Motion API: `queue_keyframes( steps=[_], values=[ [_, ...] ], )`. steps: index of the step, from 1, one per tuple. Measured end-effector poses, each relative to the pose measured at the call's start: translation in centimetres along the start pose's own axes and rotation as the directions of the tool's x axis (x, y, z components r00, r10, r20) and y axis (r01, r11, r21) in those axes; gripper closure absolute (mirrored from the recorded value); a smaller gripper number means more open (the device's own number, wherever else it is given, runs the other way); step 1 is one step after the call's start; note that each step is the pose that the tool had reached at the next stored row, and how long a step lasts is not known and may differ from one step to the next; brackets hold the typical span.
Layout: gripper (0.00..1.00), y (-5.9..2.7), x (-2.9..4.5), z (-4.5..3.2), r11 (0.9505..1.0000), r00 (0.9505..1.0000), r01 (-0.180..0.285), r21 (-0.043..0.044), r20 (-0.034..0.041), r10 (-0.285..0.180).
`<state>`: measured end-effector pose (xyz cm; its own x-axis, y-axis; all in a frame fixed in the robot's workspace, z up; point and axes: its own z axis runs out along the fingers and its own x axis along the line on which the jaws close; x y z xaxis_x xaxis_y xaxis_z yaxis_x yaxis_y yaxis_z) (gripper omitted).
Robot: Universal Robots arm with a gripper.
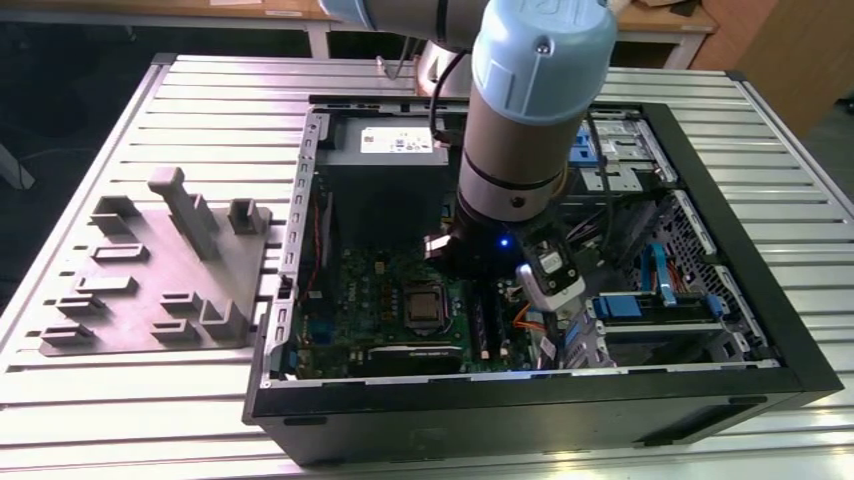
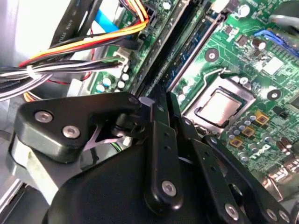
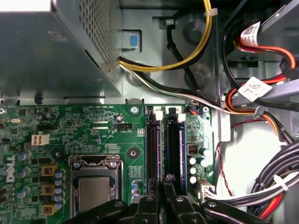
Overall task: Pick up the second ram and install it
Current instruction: 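Insert the second ram into the second slot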
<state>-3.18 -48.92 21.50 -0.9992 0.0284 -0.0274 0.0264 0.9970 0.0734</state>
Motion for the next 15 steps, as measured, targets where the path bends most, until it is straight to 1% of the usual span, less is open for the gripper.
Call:
queue_keyframes(
  steps=[7, 8, 15],
  values=[
    [0.82, 0.14, -0.05, -1.91, 1.0000, 1.0000, 0.000, -0.0001, 0.0001, 0.000],
    [0.82, 0.15, -0.06, -2.04, 1.0000, 1.0000, 0.000, 0.0000, 0.0001, 0.000],
    [0.82, 0.16, -0.06, -2.19, 1.0000, 1.0000, 0.000, -0.0002, 0.0001, 0.000]
  ],
)
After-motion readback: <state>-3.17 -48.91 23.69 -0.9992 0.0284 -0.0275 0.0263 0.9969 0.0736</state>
